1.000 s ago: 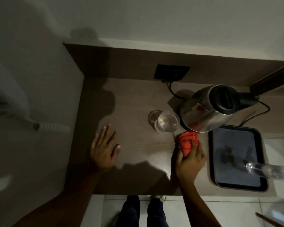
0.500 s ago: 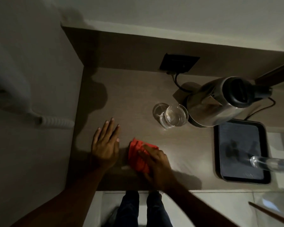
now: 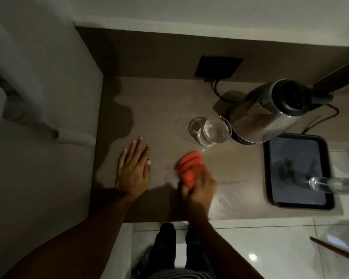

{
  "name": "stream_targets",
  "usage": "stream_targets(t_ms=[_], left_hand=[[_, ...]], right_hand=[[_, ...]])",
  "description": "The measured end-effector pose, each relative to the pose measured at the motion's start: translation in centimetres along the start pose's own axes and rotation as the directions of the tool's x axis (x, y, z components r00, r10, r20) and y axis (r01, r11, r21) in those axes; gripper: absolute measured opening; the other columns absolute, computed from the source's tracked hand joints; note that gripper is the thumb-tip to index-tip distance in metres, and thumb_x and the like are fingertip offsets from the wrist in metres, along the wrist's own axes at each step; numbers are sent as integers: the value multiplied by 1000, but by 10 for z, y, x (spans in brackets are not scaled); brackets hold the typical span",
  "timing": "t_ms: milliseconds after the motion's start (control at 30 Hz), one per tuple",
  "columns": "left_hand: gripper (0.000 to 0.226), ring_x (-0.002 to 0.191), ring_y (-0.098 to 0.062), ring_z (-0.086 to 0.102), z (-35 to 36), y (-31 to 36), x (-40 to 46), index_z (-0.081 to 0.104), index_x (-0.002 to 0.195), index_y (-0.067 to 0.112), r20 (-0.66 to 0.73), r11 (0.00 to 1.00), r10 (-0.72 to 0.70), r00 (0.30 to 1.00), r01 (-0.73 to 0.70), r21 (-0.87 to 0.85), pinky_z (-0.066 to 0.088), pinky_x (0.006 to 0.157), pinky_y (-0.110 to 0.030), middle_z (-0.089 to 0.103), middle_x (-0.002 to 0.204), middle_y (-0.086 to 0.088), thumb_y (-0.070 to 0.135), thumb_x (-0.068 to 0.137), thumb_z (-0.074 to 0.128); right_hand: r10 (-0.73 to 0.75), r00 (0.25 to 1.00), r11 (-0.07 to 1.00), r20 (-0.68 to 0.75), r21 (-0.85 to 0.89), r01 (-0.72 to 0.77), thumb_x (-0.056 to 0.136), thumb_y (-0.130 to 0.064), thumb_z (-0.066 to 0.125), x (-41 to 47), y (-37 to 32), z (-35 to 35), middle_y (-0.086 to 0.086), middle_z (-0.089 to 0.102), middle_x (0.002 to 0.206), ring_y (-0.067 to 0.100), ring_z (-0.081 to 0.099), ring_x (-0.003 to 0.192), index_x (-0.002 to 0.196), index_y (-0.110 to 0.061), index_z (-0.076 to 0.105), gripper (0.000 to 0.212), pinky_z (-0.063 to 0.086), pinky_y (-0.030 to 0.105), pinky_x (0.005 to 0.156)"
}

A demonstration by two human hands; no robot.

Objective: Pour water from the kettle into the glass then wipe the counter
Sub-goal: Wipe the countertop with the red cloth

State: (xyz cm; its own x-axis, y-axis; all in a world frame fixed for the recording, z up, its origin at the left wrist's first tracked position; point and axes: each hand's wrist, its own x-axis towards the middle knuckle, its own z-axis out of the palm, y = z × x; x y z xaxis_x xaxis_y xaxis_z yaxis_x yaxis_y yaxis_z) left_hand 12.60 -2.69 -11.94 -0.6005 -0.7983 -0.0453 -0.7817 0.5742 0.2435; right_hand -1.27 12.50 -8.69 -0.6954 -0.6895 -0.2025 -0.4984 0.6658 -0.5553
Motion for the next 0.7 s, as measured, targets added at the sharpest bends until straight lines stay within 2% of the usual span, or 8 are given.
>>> stream_targets(t_ms=[100, 167, 267, 333, 433, 533, 633, 700], left_hand=[[54, 152, -22, 24, -1, 1, 1, 45, 148, 17, 4, 1000, -5, 1000, 5, -15, 13, 121, -39, 30, 163, -5, 37, 102, 27], [54, 150, -23, 27, -1, 2, 1, 48, 146, 15, -10, 1000, -4, 1000, 3, -20, 15, 120, -39, 33, 161, -6, 38, 102, 27], [54, 151, -22, 25, -1, 1, 0, 47, 147, 16, -7, 999, -5, 1000, 4, -32, 18, 121, -42, 32, 162, -5, 39, 103, 25], [54, 152, -23, 24, 0, 1, 0, 46, 147, 15, -16, 1000, 1, 1000, -1, -31, 20, 121, -43, 31, 163, -6, 39, 103, 25], [54, 151, -23, 25, -1, 2, 0, 46, 147, 15, -14, 999, 0, 1000, -1, -37, 22, 121, -45, 31, 163, -6, 38, 102, 27], [53, 150, -23, 28, -1, 2, 1, 48, 146, 15, -26, 999, 6, 1000, -7, -40, 23, 119, -44, 32, 162, -6, 36, 101, 29], [53, 151, -21, 27, -1, 3, -1, 48, 146, 16, -26, 998, 4, 1000, -6, -57, 24, 119, -45, 32, 163, -5, 36, 101, 29], [54, 151, -22, 27, 0, 2, 0, 49, 146, 16, -32, 998, 7, 999, -9, -67, 26, 119, -46, 32, 162, -5, 37, 101, 28]], right_hand=[[-510, 756, 835, 412, 27, 549, 91, -32, 58, -23, 23, -14, 10, 68, 134, 32, 64, 117, 132, -13, 67, 46, 52, 46, 103], [-627, 606, 751, 490, 172, 637, 94, -32, 62, 3, 39, -53, -1, 66, 132, 22, 62, 119, 126, -20, 69, 35, 42, 27, 113], [-582, 791, 812, 190, 79, 579, 92, -21, 58, 42, 81, -94, 1, 68, 116, 22, 63, 105, 105, -13, 71, 20, 45, 30, 106], [-243, 968, 968, -64, -79, 238, 87, -29, 50, 43, 94, -94, 18, 65, 128, 39, 60, 107, 120, -2, 67, 46, 47, 46, 98], [243, 925, 966, -293, -12, -258, 83, -26, 46, 15, 60, -44, 27, 62, 130, 47, 56, 111, 127, 0, 61, 54, 40, 50, 103], [-97, 987, 960, -132, 248, 128, 89, -10, 51, -24, -3, 0, 20, 67, 104, 46, 64, 94, 99, -5, 65, 18, 49, 53, 91], [-516, 829, 849, 215, 262, 460, 98, -18, 53, -58, -18, 6, -2, 63, 136, 30, 65, 122, 117, -15, 69, 25, 45, 42, 104], [-551, 802, 800, 229, 419, 430, 99, -22, 55, -53, -9, -9, -10, 67, 134, 13, 62, 127, 113, -17, 73, 24, 46, 34, 103]])
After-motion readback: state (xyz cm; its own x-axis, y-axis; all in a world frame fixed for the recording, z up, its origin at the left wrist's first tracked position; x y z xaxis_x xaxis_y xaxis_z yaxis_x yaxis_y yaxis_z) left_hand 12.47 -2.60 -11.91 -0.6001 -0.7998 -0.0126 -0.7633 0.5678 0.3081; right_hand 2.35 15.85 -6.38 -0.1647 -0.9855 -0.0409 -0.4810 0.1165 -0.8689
